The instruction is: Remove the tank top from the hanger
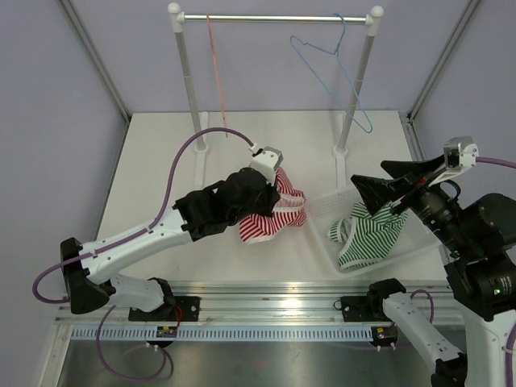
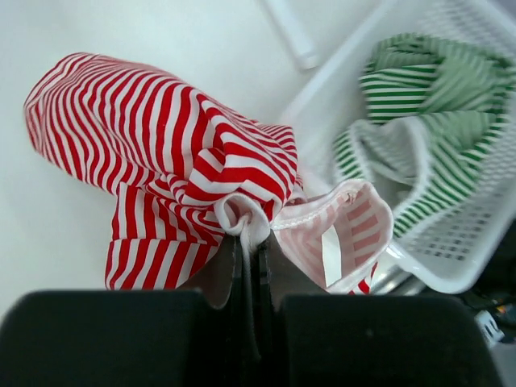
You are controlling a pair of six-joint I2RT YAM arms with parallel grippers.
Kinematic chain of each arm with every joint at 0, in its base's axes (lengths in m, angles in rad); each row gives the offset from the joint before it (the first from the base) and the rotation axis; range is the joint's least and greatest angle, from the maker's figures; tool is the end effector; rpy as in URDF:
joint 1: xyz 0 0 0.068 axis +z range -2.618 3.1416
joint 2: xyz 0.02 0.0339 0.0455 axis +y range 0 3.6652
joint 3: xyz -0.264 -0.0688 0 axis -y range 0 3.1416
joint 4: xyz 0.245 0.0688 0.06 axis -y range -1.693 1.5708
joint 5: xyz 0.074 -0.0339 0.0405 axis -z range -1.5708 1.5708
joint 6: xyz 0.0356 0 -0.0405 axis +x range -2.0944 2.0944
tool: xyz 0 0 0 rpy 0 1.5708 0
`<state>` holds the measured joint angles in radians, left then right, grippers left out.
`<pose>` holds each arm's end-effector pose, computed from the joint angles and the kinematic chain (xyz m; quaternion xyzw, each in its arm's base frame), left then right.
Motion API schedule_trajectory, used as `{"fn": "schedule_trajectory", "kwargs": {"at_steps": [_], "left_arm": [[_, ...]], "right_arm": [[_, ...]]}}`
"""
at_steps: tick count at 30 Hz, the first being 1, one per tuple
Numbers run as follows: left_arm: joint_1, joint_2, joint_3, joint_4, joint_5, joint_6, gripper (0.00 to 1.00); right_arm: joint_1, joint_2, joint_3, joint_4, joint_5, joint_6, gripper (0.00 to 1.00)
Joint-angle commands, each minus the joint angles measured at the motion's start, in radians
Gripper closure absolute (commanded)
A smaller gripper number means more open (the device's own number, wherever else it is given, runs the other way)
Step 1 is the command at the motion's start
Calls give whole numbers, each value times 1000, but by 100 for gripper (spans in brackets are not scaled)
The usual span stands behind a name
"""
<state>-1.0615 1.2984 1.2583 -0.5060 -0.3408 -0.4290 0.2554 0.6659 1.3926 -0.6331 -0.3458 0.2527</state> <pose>0.1509 -0.2457 0.3620 0.1881 0.8422 -0.2190 0.4553 0.0576 0.0275 0.4943 -0.1281 0.6630 0.2952 0.6759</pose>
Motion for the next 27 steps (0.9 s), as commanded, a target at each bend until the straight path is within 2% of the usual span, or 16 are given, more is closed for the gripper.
{"fn": "schedule_trajectory", "kwargs": {"at_steps": [1,4,9,17,20,23,27], "left_arm": [[-46,-14,95,113,135,159,100],[-61,24,157,164,228,237,100],[-91,145,291,181,266,338,100],[-94,380,430,333,543,421,100],[-104,504,484,325,634,447,100],[-112,649,522,322,667,454,100],[-112,887,691,218,675,438,100]], "right_arm": [[2,-34,5,32,109,13,0],[2,-58,5,45,129,16,1],[2,-86,19,43,137,16,0],[2,-112,39,7,152,8,1],[2,-115,48,-7,149,3,1],[2,-121,39,-8,137,5,0],[2,-121,13,-4,113,14,0]]}}
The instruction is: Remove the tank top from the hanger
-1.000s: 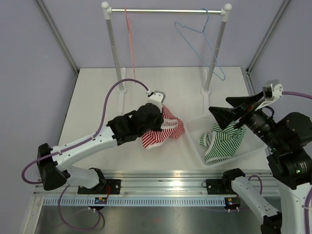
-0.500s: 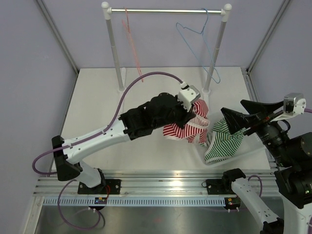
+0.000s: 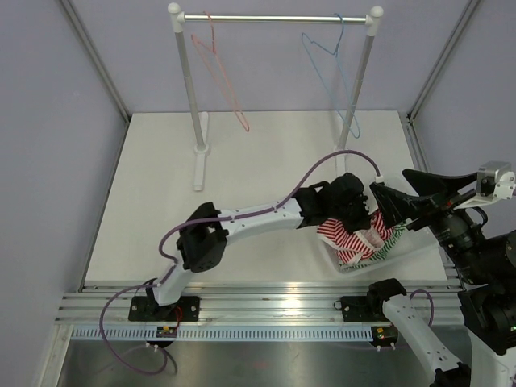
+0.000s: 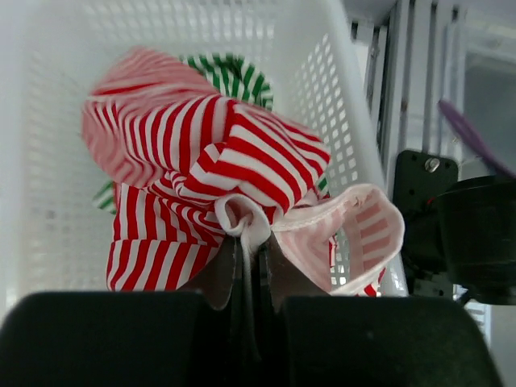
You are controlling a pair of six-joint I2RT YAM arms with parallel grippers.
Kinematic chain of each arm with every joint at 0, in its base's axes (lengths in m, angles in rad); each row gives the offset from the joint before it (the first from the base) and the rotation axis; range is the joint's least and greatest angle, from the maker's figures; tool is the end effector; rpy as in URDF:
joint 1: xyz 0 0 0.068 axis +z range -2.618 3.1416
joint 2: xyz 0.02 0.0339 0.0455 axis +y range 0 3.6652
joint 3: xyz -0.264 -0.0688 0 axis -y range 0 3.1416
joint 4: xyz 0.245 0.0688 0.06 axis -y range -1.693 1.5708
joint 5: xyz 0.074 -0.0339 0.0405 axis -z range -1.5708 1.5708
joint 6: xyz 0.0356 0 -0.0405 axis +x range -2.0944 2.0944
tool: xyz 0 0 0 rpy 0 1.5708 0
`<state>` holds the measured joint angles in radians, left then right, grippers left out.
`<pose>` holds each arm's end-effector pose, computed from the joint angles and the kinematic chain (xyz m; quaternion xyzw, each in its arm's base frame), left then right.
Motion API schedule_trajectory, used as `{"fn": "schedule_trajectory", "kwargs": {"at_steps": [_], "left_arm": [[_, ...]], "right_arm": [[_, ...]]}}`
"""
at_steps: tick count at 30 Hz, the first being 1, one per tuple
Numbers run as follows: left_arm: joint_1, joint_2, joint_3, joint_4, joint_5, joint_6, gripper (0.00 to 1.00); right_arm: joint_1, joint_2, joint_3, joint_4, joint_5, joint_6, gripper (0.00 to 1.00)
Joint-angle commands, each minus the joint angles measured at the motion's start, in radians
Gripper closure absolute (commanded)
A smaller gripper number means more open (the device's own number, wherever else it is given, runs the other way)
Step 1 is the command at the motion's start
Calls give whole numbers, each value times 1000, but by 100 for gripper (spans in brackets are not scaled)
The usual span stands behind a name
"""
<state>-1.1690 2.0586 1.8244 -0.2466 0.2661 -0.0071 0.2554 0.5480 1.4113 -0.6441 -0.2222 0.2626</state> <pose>0.1838 -0.4565 0.2981 0.5227 0.6708 -0.3794 0.3646 0.0120 0.0112 0.4999 -0.0843 0.6220 0.2656 0.7318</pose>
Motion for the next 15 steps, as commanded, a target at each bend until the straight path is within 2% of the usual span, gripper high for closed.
{"fn": "schedule_trajectory", "kwargs": {"at_steps": [1,5,9,12,13,15], "left_arm": [[-4,156,147,-52,62,12,100],[-4,251,219,-97,19,12,99],[-6,253,210,-105,16,12,89],[-6,183,153,-65,1,-30,71],[-4,161,135,-50,-4,-37,56],[-4,94,92,-14,-16,-47,45]], "right_arm": [[2,-2,-11,9,-14,6,0],[2,-2,-29,12,-29,13,1],[1,1,-34,9,-34,12,1],[2,3,-26,6,-28,7,0],[1,4,-23,0,-22,3,1],[2,10,-11,-6,-16,-2,1]]}}
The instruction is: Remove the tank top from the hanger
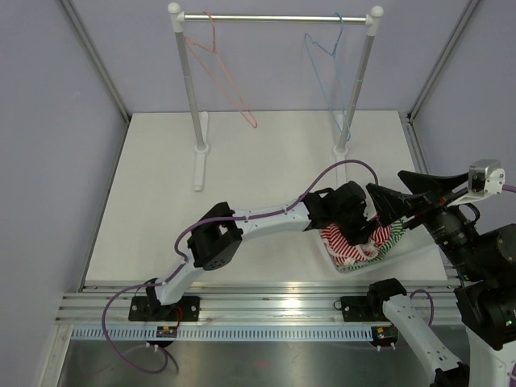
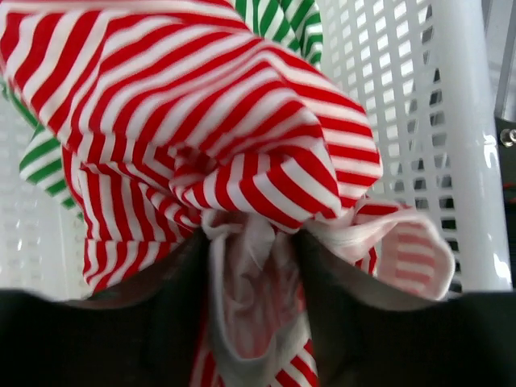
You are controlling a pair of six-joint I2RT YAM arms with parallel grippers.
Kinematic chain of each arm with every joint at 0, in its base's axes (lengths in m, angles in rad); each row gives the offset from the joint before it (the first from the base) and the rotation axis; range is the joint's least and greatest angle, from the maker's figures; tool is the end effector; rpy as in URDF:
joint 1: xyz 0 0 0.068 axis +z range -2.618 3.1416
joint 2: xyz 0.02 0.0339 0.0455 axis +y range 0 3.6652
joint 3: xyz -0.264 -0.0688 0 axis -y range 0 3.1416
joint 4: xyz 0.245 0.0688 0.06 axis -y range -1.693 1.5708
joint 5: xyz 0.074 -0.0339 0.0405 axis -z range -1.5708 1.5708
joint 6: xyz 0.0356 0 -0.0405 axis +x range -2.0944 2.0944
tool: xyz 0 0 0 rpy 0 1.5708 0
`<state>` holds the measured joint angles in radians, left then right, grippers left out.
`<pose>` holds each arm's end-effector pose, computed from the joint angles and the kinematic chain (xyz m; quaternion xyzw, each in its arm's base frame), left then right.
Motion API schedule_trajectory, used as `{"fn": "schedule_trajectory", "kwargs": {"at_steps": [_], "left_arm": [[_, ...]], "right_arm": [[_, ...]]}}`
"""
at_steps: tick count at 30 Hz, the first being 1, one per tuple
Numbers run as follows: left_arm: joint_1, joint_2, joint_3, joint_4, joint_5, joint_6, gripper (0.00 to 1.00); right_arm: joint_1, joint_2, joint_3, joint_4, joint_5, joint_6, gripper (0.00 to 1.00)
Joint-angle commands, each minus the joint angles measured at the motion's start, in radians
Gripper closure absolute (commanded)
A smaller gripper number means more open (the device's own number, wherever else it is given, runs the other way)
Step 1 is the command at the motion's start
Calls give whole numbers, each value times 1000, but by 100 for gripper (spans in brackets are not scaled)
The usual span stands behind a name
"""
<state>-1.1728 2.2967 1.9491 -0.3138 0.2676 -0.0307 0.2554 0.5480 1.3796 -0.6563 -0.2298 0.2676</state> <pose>0.1973 -0.4936 0.2174 0.5305 0.7174 -0.3452 0.2910 0.0196 0.0135 0.4915 -0.0840 0.6388 0.2680 0.7163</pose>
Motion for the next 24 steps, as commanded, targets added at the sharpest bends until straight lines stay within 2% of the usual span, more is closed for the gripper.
{"fn": "schedule_trajectory", "kwargs": {"at_steps": [1,2,5,7,8,10,13,14,15,20,24], "left_arm": [[-1,-163,-44,61,-28,-37,38],[-1,-184,-53,73,-40,-44,29],[4,-265,-139,169,-94,-81,13],[7,-318,-162,200,-96,-106,8],[9,-332,-170,217,-109,-113,1],[10,-374,-196,225,-140,-132,1],[10,-471,-275,254,-263,-164,1],[10,-496,-292,246,-384,-173,1],[12,-520,-312,236,-436,-188,1],[42,-687,-406,139,-679,-169,1],[94,-772,-426,16,-792,-182,1]], "right_arm": [[1,10,24,-2,0,-13,0],[2,12,29,-2,4,-14,1],[2,7,35,0,12,-21,1],[2,10,44,-3,10,-25,1],[2,12,47,-5,10,-27,1],[2,16,56,-17,12,-36,1],[2,23,58,-28,20,-44,0],[2,23,53,-29,21,-48,0],[1,24,52,-35,33,-53,0],[2,35,44,-60,108,-74,0],[1,72,35,-110,211,-103,1]]}}
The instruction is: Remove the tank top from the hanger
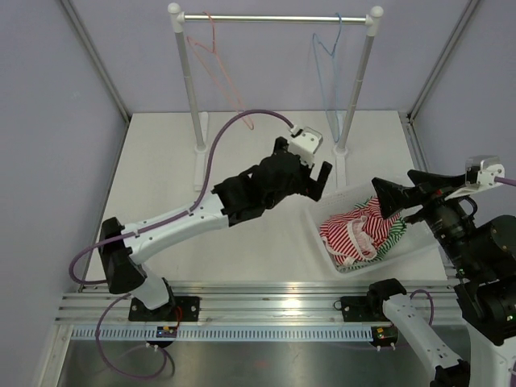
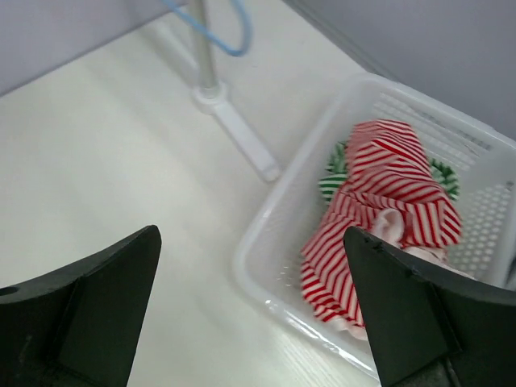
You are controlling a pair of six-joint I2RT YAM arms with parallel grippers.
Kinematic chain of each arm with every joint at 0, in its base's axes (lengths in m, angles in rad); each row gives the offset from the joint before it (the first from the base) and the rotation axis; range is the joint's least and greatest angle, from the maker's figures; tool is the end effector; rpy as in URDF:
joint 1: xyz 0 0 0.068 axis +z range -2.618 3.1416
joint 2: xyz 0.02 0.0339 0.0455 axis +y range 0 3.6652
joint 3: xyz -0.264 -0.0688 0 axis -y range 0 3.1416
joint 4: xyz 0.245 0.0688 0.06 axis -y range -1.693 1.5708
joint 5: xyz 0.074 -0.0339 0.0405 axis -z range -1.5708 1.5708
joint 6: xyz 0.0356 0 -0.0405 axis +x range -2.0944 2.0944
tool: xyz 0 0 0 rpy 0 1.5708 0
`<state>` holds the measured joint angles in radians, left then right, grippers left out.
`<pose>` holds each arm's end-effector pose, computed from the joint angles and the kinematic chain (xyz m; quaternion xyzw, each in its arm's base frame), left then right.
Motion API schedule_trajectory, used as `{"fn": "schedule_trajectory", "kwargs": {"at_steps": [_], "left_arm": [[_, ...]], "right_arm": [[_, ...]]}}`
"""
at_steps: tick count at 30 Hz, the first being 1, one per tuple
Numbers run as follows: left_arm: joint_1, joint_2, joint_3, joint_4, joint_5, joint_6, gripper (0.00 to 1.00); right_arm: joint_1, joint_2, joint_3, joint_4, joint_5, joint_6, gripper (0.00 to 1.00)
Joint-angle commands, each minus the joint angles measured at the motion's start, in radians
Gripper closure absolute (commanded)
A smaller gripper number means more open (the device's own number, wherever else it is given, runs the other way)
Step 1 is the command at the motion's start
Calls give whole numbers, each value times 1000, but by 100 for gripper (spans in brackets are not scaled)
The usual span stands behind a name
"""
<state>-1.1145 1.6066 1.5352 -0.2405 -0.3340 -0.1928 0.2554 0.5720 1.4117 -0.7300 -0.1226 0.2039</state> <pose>0.1782 -0.3365 0.3867 0.2668 0.7575 -0.2463 0.5426 0.0237 0.0107 0.4908 -0.0628 0.6646 0.2090 0.7146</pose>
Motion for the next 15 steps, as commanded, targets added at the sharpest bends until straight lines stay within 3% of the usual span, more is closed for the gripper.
{"fn": "schedule_trajectory", "kwargs": {"at_steps": [1,7,12,15], "left_arm": [[66,-102,-15,-83,-204,-25,1],[166,-261,-90,-255,-361,-62,1],[292,-433,-188,-345,-375,-129,1],[308,-493,-208,-423,-476,-178,1]], "right_arm": [[2,55,-3,-42,115,-46,0],[2,112,-83,-48,247,-66,1],[2,202,-131,-75,317,-63,1],[2,247,-157,-77,362,-43,0]]}}
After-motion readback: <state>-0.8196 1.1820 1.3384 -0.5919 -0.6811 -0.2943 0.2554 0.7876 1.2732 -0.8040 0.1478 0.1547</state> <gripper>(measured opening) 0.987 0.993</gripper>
